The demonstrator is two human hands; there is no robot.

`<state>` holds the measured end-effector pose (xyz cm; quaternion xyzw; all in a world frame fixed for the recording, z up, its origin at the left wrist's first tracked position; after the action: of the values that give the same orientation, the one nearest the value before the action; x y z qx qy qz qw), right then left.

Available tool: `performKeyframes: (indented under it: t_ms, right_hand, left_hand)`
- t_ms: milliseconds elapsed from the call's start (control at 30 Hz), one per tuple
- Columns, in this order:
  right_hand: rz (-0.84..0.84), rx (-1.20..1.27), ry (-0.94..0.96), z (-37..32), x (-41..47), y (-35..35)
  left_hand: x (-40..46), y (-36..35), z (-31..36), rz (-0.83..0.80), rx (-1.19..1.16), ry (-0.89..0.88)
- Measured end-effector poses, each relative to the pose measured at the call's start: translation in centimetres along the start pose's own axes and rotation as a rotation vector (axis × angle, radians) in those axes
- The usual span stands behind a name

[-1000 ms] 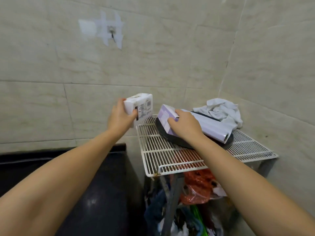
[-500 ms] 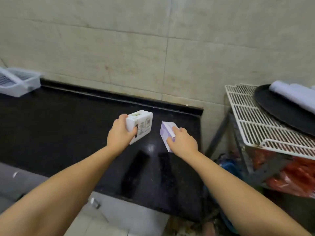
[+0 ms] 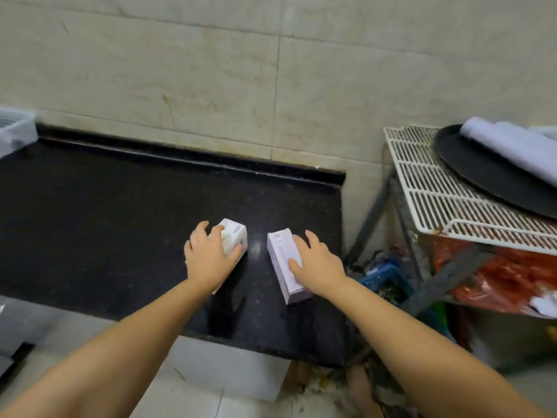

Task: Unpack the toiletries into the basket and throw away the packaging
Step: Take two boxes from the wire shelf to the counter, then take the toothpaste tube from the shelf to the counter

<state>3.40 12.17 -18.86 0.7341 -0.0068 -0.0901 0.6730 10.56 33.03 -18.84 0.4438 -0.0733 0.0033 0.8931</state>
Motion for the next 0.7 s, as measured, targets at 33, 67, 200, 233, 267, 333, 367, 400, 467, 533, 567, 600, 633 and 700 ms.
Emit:
performKeyframes:
  t_ms: [33, 67, 200, 233, 267, 333, 367, 400, 467, 533, 567, 600, 633, 700]
  right_hand:
    - [0.064, 0.017, -0.003, 0.7, 0.4, 2.6]
    - [0.138, 0.039, -0.009, 1.6, 0.7, 5.5]
    - [0.456, 0.107, -0.044, 7.9, -0.3, 17.7]
    - [0.538, 0.101, -0.058, 10.0, -1.1, 20.5]
    - [0.601, 0.091, -0.081, 12.4, -1.8, 22.9]
    - [0.656, 0.074, -0.150, 17.8, -3.1, 26.1]
    - [0.664, 0.053, -0.193, 20.7, -3.6, 27.0]
    - [0.659, 0.018, -0.247, 23.6, -4.0, 27.3]
    - [0.577, -0.068, -0.356, 29.3, -4.4, 26.5]
    - [0.432, -0.189, -0.428, 34.2, -4.2, 24.1]
    - [0.367, -0.256, -0.451, 36.2, -4.0, 23.0]
    - [0.320, -0.315, -0.463, 37.9, -3.7, 22.0]
    - [0.291, -0.361, -0.465, 39.4, -3.3, 21.3]
    - [0.267, -0.415, -0.452, 41.7, -2.3, 20.4]
  left_hand:
    - [1.1, 0.2, 2.6, 0.002, -0.043, -0.059]
    - [2.1, 0.2, 5.6, -0.002, -0.088, -0.120]
    - [4.2, -0.7, 19.5, -0.063, -0.251, -0.403]
    - [4.2, -1.2, 23.2, -0.089, -0.288, -0.478]
    - [3.8, -1.8, 26.8, -0.125, -0.320, -0.550]
    - [2.1, -3.3, 33.9, -0.211, -0.354, -0.699]
    - [1.1, -4.2, 37.2, -0.245, -0.351, -0.777]
    - [0.0, -5.3, 40.2, -0.274, -0.334, -0.846]
    - [-2.1, -7.9, 45.4, -0.339, -0.255, -0.945]
    - [-3.4, -11.3, 49.3, -0.425, -0.115, -0.983]
    - [-3.6, -13.1, 50.7, -0.470, -0.047, -0.973]
    - [-3.6, -14.8, 51.6, -0.514, 0.005, -0.950]
    - [-3.5, -16.3, 52.2, -0.551, 0.038, -0.919]
    - [-2.8, -18.4, 52.6, -0.576, 0.062, -0.871]
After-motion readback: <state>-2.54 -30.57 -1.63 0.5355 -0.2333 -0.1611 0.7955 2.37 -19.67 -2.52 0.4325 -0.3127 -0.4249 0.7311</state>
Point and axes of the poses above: each hand's wrist, its own x-axis towards the middle knuckle, its own y-axis out of the back of the hand, z = x × y, the point moved 9 cm from there along x, towards the middle knuckle, and after that the axes turned 8 degrees about -x, right-handed, at the moved point
